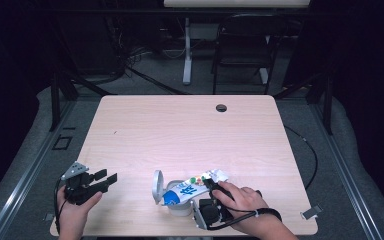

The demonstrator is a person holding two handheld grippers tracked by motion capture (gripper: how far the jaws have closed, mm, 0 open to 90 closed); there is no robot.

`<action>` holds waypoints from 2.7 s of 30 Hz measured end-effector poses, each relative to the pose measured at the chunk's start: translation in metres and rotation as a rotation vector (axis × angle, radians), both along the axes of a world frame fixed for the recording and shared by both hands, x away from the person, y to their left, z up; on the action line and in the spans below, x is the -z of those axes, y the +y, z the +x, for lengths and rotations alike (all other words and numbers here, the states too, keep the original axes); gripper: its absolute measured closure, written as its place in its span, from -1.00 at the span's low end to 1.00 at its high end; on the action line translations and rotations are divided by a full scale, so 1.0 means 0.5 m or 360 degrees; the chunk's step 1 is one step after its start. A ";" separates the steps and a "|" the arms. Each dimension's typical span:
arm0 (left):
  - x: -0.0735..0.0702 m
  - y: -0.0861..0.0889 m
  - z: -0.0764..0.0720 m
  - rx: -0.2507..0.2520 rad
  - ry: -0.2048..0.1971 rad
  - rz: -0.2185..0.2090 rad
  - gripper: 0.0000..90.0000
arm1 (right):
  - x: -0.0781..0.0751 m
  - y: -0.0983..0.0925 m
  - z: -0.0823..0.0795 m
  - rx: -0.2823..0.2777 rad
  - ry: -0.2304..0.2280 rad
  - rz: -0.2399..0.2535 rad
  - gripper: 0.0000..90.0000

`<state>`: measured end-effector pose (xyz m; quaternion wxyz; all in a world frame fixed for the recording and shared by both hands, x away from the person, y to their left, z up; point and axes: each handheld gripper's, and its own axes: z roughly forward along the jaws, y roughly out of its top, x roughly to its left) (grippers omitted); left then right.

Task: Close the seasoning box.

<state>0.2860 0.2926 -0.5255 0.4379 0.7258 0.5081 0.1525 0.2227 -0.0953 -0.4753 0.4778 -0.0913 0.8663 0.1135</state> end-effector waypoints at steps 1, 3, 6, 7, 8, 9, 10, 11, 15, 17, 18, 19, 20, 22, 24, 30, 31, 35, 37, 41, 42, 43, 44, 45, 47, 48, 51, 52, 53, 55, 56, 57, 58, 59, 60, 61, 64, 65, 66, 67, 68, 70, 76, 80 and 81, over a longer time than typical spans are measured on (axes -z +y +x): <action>0.000 0.000 0.000 0.0000 0.0000 -0.0001 0.09 | -0.002 -0.001 -0.001 0.0012 0.0004 0.0001 0.96; 0.000 0.000 0.000 0.0001 0.0002 0.0000 0.09 | -0.003 -0.005 -0.001 0.0023 0.0027 0.0042 0.96; 0.001 0.000 0.000 0.0003 0.0009 0.0001 0.09 | 0.000 -0.009 -0.002 0.0040 0.0059 0.0115 0.96; 0.001 0.000 0.000 0.0003 0.0010 0.0001 0.09 | 0.001 -0.011 0.000 0.0032 0.0070 0.0145 0.96; 0.001 0.000 0.000 0.0003 0.0010 0.0001 0.09 | 0.001 -0.011 0.000 0.0032 0.0070 0.0145 0.96; 0.001 0.001 0.000 0.0004 0.0010 0.0003 0.08 | 0.001 -0.012 0.000 0.0041 0.0099 0.0178 0.96; 0.001 0.001 0.000 0.0003 0.0011 0.0002 0.09 | 0.000 -0.013 0.000 0.0045 0.0107 0.0185 0.96; 0.002 0.002 0.000 0.0002 0.0013 0.0003 0.09 | -0.001 -0.014 0.001 0.0047 0.0121 0.0203 0.96; 0.002 0.002 0.001 0.0003 0.0011 0.0000 0.09 | -0.001 -0.021 0.005 0.0088 0.0188 0.0331 0.97; 0.002 0.002 0.001 0.0004 0.0011 -0.0001 0.09 | -0.001 -0.025 0.005 0.0106 0.0204 0.0363 0.97; 0.003 0.002 0.001 0.0002 0.0013 -0.0003 0.09 | 0.002 -0.027 0.006 0.0110 0.0211 0.0400 0.97; 0.003 0.002 0.001 0.0000 0.0011 -0.0005 0.09 | 0.001 -0.028 0.006 0.0120 0.0218 0.0401 0.97; 0.003 0.002 0.001 -0.0001 0.0014 -0.0004 0.09 | 0.003 -0.030 0.006 0.0127 0.0232 0.0432 0.97; 0.004 0.001 0.001 0.0000 0.0011 -0.0006 0.09 | 0.008 -0.033 0.006 0.0133 0.0256 0.0480 0.97; 0.003 0.002 0.001 0.0002 0.0013 -0.0002 0.09 | 0.010 -0.035 0.005 0.0143 0.0268 0.0522 0.97; 0.004 0.001 0.001 -0.0001 0.0017 -0.0002 0.08 | 0.011 -0.037 0.002 0.0154 0.0289 0.0604 0.97; 0.004 0.001 0.001 -0.0001 0.0016 -0.0002 0.08 | 0.011 -0.037 0.002 0.0153 0.0291 0.0602 0.97; 0.004 0.001 0.001 0.0000 0.0016 -0.0003 0.08 | 0.011 -0.038 0.002 0.0155 0.0295 0.0612 0.97; 0.004 0.001 0.001 0.0000 0.0015 -0.0004 0.09 | 0.013 -0.038 0.002 0.0150 0.0302 0.0636 0.97; 0.004 0.001 0.001 0.0000 0.0017 -0.0003 0.09 | 0.018 -0.042 0.000 0.0172 0.0324 0.0698 0.97; 0.004 0.001 0.001 0.0000 0.0017 -0.0003 0.09 | 0.018 -0.042 0.000 0.0172 0.0324 0.0698 0.97; 0.004 0.002 0.001 0.0001 0.0015 -0.0003 0.08 | 0.018 -0.046 0.002 0.0183 0.0338 0.0717 0.98; 0.004 0.002 0.001 0.0001 0.0012 -0.0005 0.08 | 0.019 -0.047 0.002 0.0183 0.0344 0.0728 0.98; 0.003 0.002 0.000 -0.0002 0.0013 -0.0004 0.08 | 0.021 -0.048 0.003 0.0193 0.0349 0.0758 0.98; 0.003 0.002 0.000 -0.0003 0.0013 -0.0004 0.09 | 0.023 -0.050 0.003 0.0197 0.0363 0.0777 0.98; 0.003 0.002 0.000 -0.0003 0.0013 -0.0003 0.08 | 0.026 -0.054 0.005 0.0204 0.0392 0.0830 0.98; 0.004 0.001 0.000 -0.0001 0.0017 0.0000 0.08 | 0.031 -0.060 0.004 0.0227 0.0418 0.0895 0.98; 0.004 0.001 0.000 -0.0001 0.0017 0.0000 0.09 | 0.031 -0.060 0.004 0.0227 0.0418 0.0895 0.98; 0.004 0.000 0.000 0.0000 0.0015 0.0007 0.08 | 0.034 -0.063 0.004 0.0231 0.0428 0.0930 0.98; 0.004 -0.001 0.000 0.0001 0.0013 0.0007 0.08 | 0.035 -0.065 0.003 0.0234 0.0436 0.0947 0.98; 0.004 -0.001 0.001 0.0002 0.0014 0.0008 0.08 | 0.036 -0.066 0.003 0.0236 0.0442 0.0962 0.98; 0.005 -0.001 0.001 -0.0001 0.0014 0.0006 0.08 | 0.036 -0.068 0.003 0.0237 0.0445 0.0964 0.98; 0.005 -0.001 0.001 -0.0001 0.0015 0.0007 0.08 | 0.036 -0.069 0.003 0.0236 0.0449 0.0977 0.98; 0.005 -0.001 0.001 -0.0001 0.0015 0.0007 0.08 | 0.037 -0.069 0.003 0.0237 0.0451 0.0989 0.98; 0.006 0.000 0.001 0.0000 0.0014 0.0005 0.08 | 0.036 -0.071 0.003 0.0246 0.0451 0.1006 0.98; 0.006 -0.001 0.001 0.0001 0.0015 0.0005 0.08 | 0.037 -0.072 0.004 0.0248 0.0457 0.1022 0.98; 0.006 -0.001 0.001 0.0000 0.0019 0.0010 0.08 | 0.036 -0.075 0.009 0.0253 0.0475 0.1067 0.99; 0.006 -0.001 0.001 0.0007 0.0022 0.0011 0.08 | 0.036 -0.075 0.012 0.0254 0.0488 0.1107 0.98; 0.005 -0.001 0.001 0.0008 0.0022 0.0012 0.08 | 0.036 -0.075 0.012 0.0253 0.0495 0.1116 0.99; 0.005 -0.001 0.001 0.0008 0.0024 0.0012 0.08 | 0.036 -0.074 0.013 0.0250 0.0496 0.1128 0.99; 0.006 -0.001 0.001 -0.0001 0.0015 0.0008 0.08 | 0.036 -0.074 0.013 0.0249 0.0498 0.1131 0.99; 0.006 0.000 0.001 0.0000 0.0012 0.0005 0.08 | 0.037 -0.073 0.013 0.0252 0.0498 0.1139 0.99; 0.005 -0.001 0.000 0.0003 0.0012 0.0009 0.08 | 0.038 -0.074 0.016 0.0263 0.0518 0.1243 0.99; 0.007 -0.001 0.001 0.0004 0.0021 0.0009 0.08 | 0.037 -0.072 0.023 0.0272 0.0539 0.1319 0.99; 0.007 -0.001 0.001 0.0004 0.0021 0.0009 0.08 | 0.036 -0.072 0.028 0.0278 0.0550 0.1328 0.99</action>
